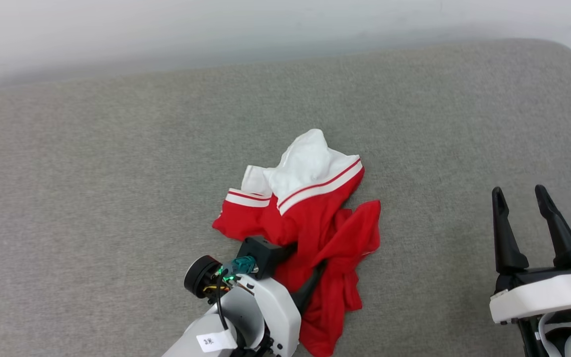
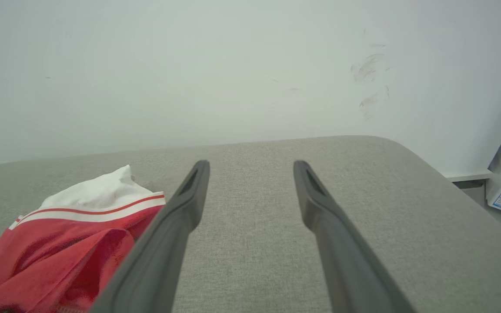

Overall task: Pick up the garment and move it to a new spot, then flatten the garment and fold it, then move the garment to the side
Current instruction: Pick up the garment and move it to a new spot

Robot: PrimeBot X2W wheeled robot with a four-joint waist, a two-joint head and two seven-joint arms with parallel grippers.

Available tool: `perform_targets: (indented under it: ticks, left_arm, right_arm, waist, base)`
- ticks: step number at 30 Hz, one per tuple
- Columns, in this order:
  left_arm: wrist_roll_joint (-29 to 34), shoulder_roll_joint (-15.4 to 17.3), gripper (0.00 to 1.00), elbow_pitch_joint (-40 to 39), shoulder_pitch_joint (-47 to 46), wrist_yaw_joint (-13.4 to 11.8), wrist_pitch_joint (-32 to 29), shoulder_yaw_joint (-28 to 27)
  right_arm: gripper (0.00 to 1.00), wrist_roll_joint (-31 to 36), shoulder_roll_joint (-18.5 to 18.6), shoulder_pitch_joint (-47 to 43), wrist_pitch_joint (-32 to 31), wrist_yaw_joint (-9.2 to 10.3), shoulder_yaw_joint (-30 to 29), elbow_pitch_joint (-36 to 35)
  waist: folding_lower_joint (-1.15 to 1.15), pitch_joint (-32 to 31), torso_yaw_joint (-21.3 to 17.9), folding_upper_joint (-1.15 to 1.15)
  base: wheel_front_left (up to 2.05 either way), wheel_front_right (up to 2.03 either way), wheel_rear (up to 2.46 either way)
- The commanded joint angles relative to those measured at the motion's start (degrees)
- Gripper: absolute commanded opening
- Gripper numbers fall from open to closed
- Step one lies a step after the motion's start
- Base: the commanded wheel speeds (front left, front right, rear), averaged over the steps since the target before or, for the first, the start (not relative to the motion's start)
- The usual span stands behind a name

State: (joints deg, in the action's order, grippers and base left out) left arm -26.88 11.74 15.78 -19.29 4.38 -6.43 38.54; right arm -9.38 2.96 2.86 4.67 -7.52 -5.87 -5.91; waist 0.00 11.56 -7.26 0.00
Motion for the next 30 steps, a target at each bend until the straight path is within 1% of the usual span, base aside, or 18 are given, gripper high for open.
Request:
perform_targets:
  ticks: [1,7,11,12,13,17,22,26,30]
  left_arm:
    - [0.53,-0.55,1.00,-1.39,-0.68,-0.02,2.35,-0.17]
    - [0.89,-1.20,1.00,-5.27,1.45,-2.07,9.75,-1.99]
    - [0.85,-1.23,1.00,-6.63,2.79,-4.28,15.05,-4.61]
    - [0.85,-1.23,1.00,-6.63,2.79,-4.28,15.05,-4.61]
    - [0.93,-1.03,1.00,-6.73,3.11,-5.04,16.22,-5.39]
    - [1.30,0.35,1.00,-6.46,4.52,-8.12,19.33,-9.05]
    - [1.39,2.84,1.00,-6.98,7.19,-10.86,20.94,-13.79]
    - [1.65,5.31,1.00,-7.68,9.82,-11.93,21.31,-16.24]
    - [1.82,6.75,1.00,-8.59,11.99,-11.97,21.44,-17.12]
  right_arm:
    - [1.00,0.35,-0.12,-0.93,-0.38,0.06,-0.14,-0.31]
    - [1.00,1.79,-0.12,-2.77,-2.08,0.06,0.51,-1.19]
    - [1.00,2.58,-0.12,-4.12,-3.41,0.06,1.04,-2.15]
    - [1.00,2.58,-0.12,-4.12,-3.41,0.06,1.04,-2.15]
    - [1.00,2.82,-0.12,-4.46,-3.74,0.06,1.18,-2.40]
    - [1.00,3.29,-0.12,-5.76,-5.07,0.06,1.43,-3.30]
    - [1.00,3.57,-0.12,-7.20,-6.21,0.06,1.73,-4.18]
    - [1.00,3.48,-0.12,-8.13,-6.88,0.06,1.80,-4.57]
    - [1.00,3.26,-0.12,-9.14,-7.27,0.06,1.71,-4.63]
  waist:
    - [0.00,-2.18,1.76,0.00]
    - [0.00,-6.15,4.34,0.00]
    - [0.00,-8.16,6.18,0.00]
    - [0.00,-8.16,6.18,0.00]
    - [0.00,-8.53,6.61,0.00]
    - [0.00,-9.78,8.14,0.00]
    - [0.00,-10.94,9.58,0.00]
    - [0.00,-11.89,10.10,0.00]
    - [0.00,-12.60,10.13,0.00]
  base:
    - [0.00,0.00,0.00]
    - [0.00,0.00,0.00]
    - [0.00,0.00,0.00]
    - [0.00,0.00,0.00]
    - [0.00,0.00,0.00]
    - [0.00,0.00,0.00]
    - [0.00,0.00,0.00]
    - [0.00,0.00,0.00]
    - [0.00,0.00,0.00]
